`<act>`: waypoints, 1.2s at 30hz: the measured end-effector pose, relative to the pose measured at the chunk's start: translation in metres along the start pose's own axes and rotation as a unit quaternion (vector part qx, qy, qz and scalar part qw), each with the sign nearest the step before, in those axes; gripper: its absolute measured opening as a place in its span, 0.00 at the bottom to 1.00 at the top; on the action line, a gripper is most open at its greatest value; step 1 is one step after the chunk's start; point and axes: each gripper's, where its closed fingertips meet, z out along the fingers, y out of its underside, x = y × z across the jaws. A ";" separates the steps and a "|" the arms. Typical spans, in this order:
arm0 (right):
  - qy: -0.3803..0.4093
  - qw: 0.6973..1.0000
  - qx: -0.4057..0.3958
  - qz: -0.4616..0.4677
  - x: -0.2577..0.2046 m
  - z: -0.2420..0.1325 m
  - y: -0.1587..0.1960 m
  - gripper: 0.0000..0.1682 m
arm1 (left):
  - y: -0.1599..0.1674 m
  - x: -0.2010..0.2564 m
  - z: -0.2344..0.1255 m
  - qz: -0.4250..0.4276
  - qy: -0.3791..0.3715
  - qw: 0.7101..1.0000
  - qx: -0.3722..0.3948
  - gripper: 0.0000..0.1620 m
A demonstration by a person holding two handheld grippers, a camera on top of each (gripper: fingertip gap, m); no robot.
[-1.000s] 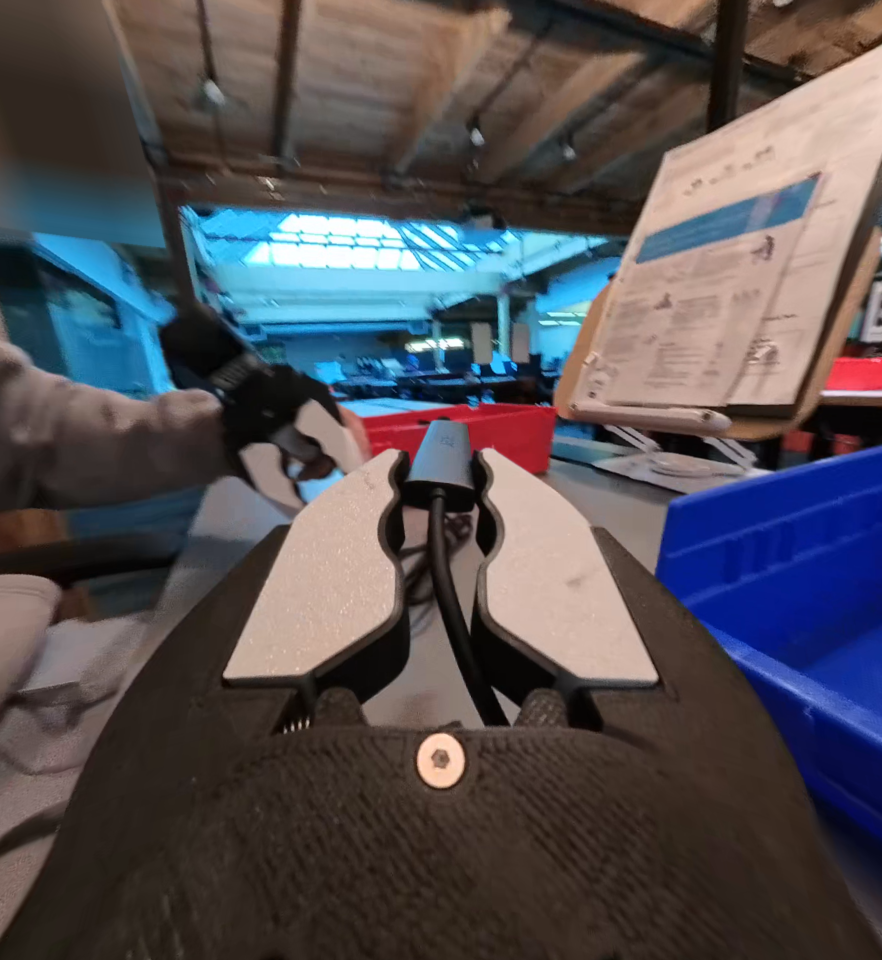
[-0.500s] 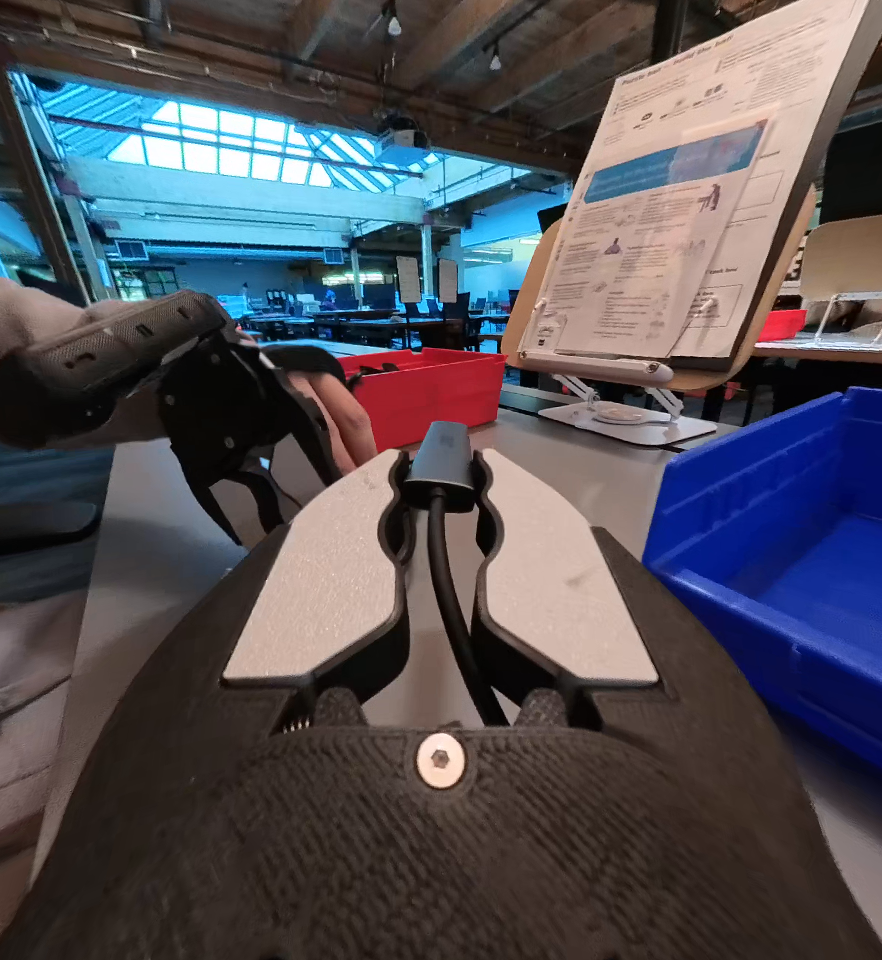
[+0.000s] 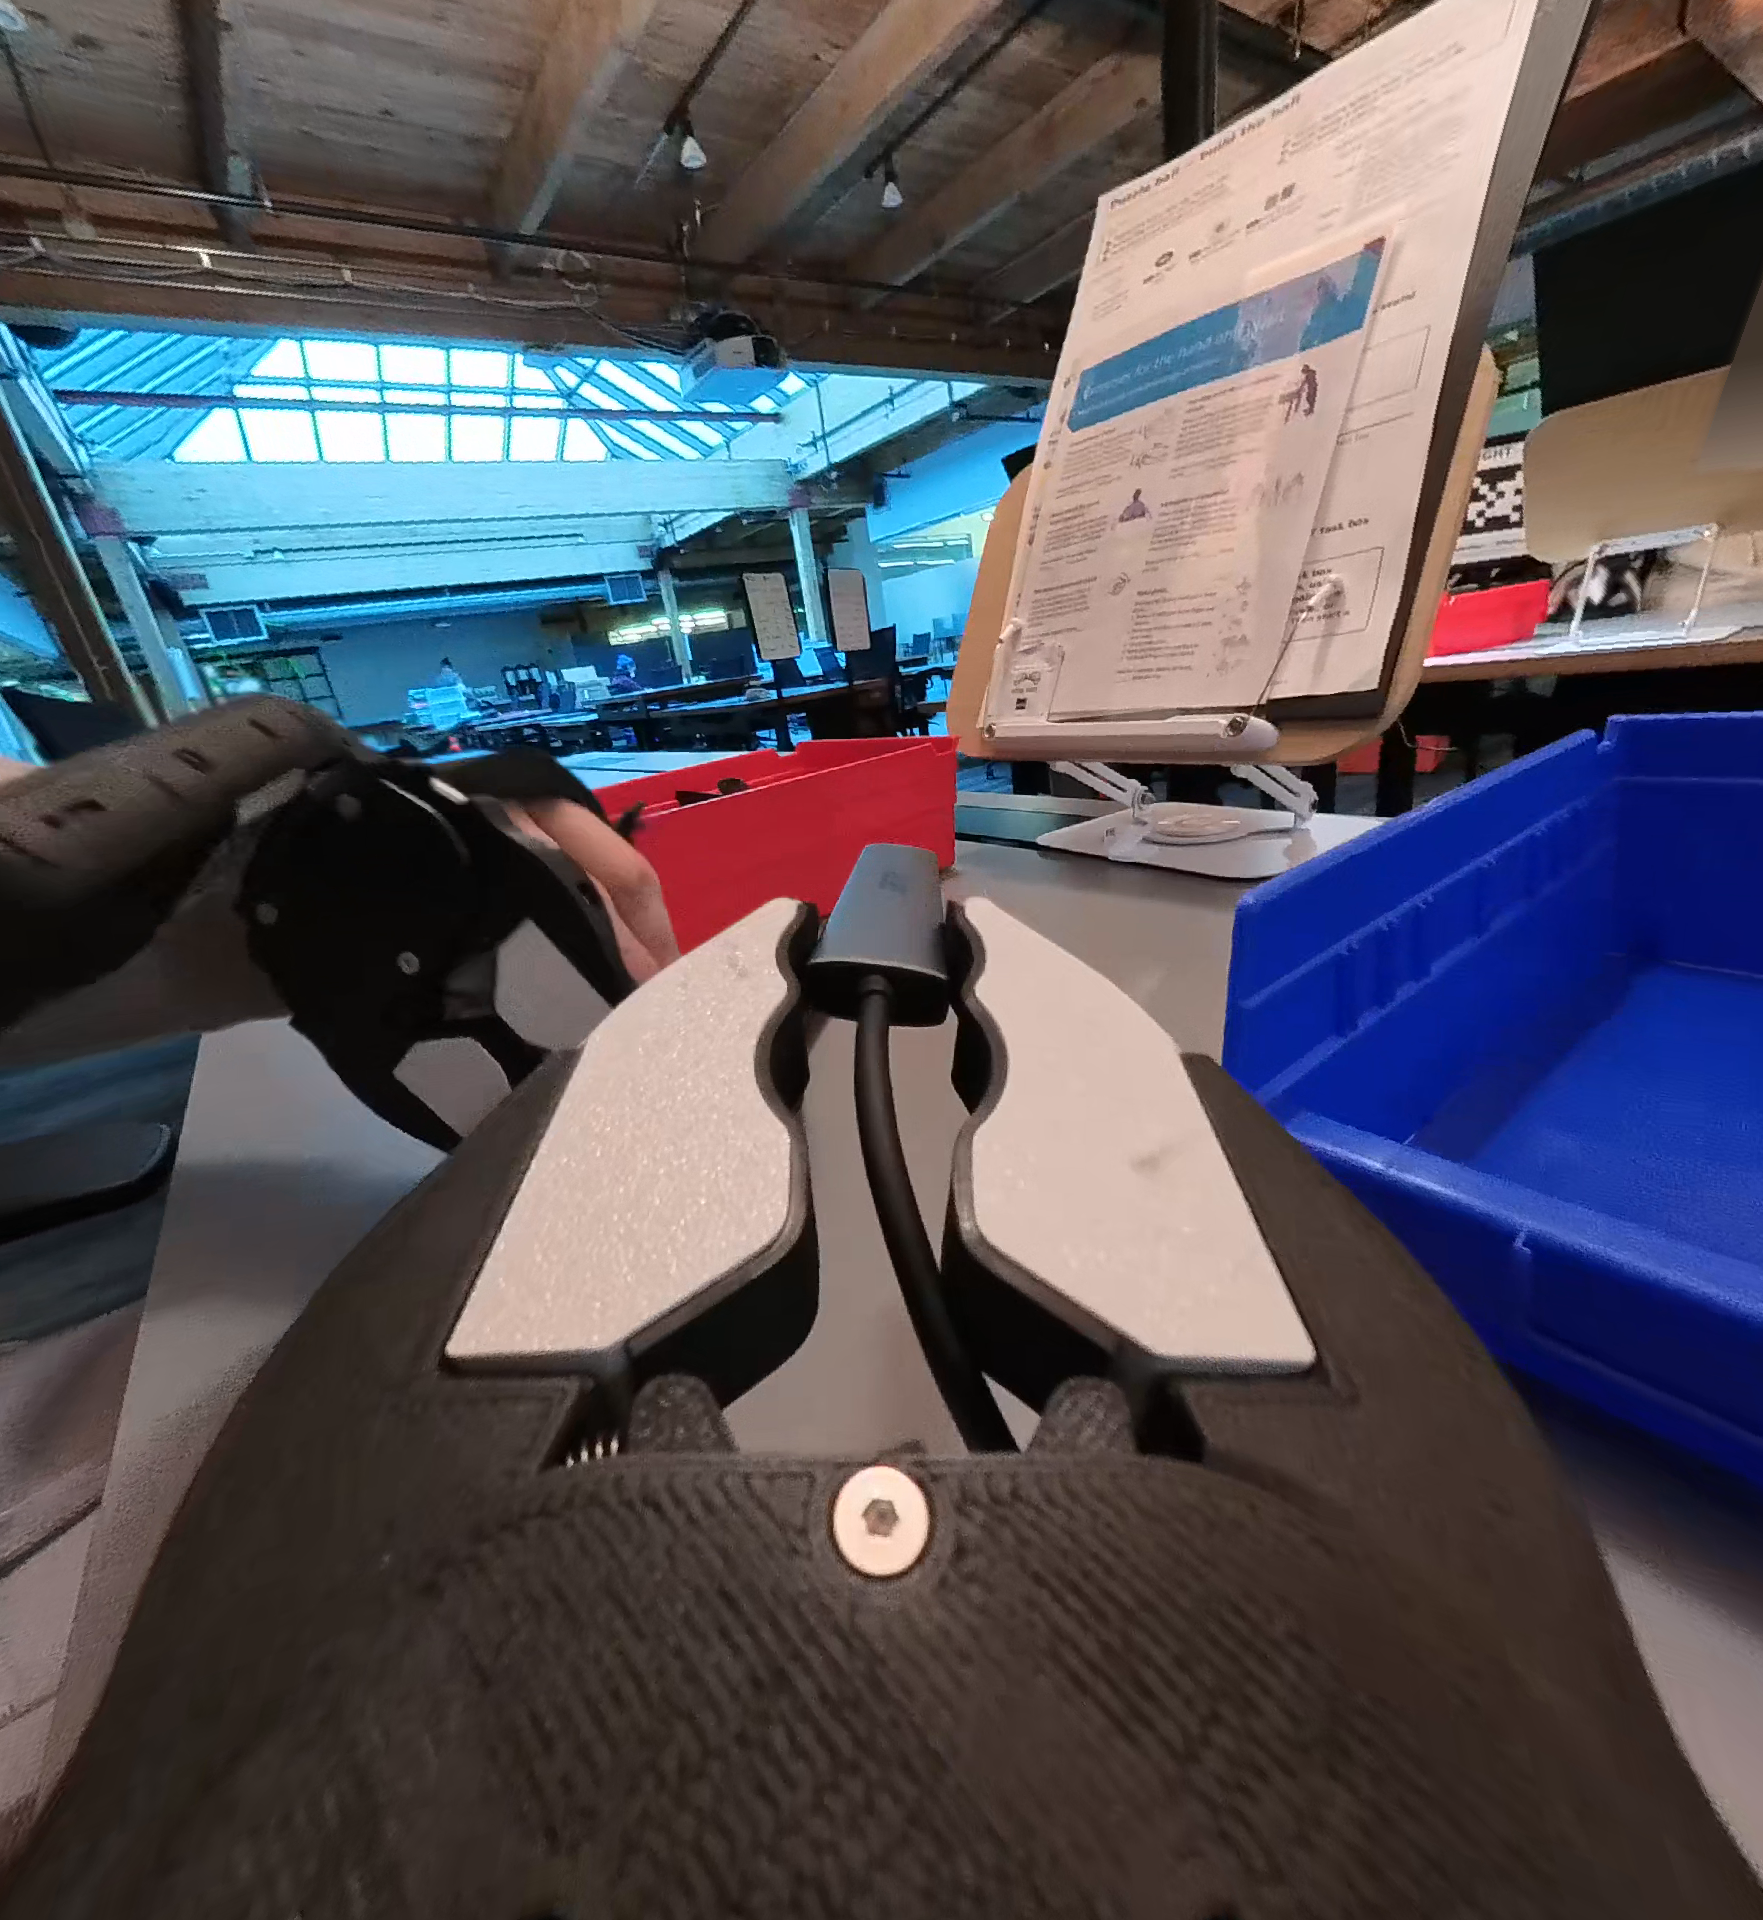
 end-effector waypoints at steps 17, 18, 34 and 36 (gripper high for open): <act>-0.014 0.999 -0.021 0.027 -0.004 0.007 0.007 0.14 | -0.021 -0.076 -0.065 0.147 -0.336 0.929 -0.040 0.04; -0.015 0.999 -0.022 0.026 -0.004 0.008 0.007 0.14 | -0.020 -0.076 -0.063 0.151 -0.338 0.928 -0.044 0.04; -0.074 0.997 0.001 0.038 -0.017 0.002 0.001 0.14 | 0.002 -0.083 -0.068 0.144 -0.386 0.909 -0.064 0.04; -0.073 0.997 -0.002 0.035 -0.017 0.003 0.002 0.14 | 0.003 -0.083 -0.068 0.144 -0.385 0.910 -0.062 0.04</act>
